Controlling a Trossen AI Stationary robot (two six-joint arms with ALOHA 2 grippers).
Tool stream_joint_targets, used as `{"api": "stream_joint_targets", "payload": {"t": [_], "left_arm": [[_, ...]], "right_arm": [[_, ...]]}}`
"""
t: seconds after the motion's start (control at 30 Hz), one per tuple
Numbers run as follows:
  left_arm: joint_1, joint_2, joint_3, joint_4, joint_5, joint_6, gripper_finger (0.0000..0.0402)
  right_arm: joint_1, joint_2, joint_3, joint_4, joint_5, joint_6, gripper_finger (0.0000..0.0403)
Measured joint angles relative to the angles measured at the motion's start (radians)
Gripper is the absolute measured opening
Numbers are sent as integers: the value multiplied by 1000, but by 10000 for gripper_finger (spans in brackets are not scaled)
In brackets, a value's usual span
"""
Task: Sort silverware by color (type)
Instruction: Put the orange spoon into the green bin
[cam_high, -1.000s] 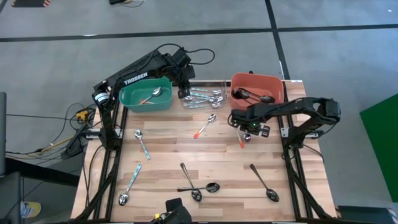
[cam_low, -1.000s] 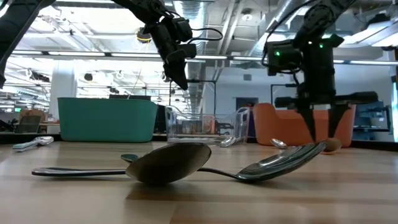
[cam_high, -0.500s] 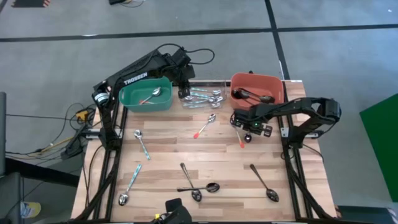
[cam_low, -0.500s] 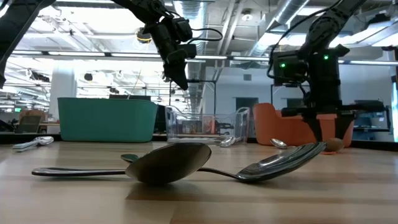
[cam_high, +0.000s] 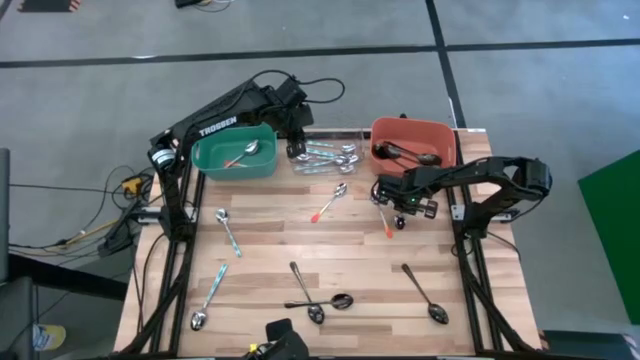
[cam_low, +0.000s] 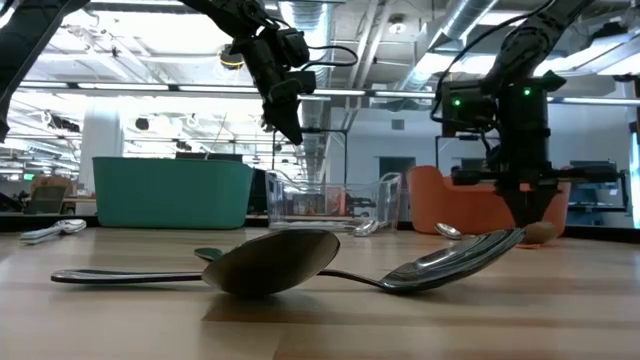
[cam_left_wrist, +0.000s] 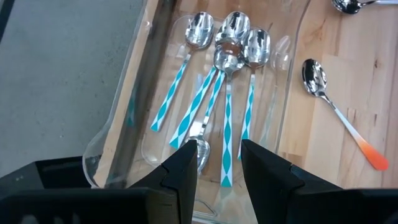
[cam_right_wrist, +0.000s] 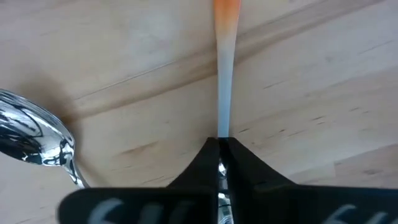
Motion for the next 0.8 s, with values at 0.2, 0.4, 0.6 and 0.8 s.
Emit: {"api": "stream_joint_targets", "payload": {"t": [0.2, 0.4, 0.6, 0.8], "left_arm": [[0, 0, 0, 0, 0, 0, 112], [0, 0, 0, 0, 0, 0, 112], [0, 0, 0, 0, 0, 0, 112], [0, 0, 0, 4, 0, 0, 112]], "right_arm": [[40, -19, -3, -11, 30, 1, 14], [96, -92, -13, -26, 42, 1, 14], [181, -189, 19, -66, 89, 25, 14], [269, -255, 77, -110, 190, -3, 14]]}}
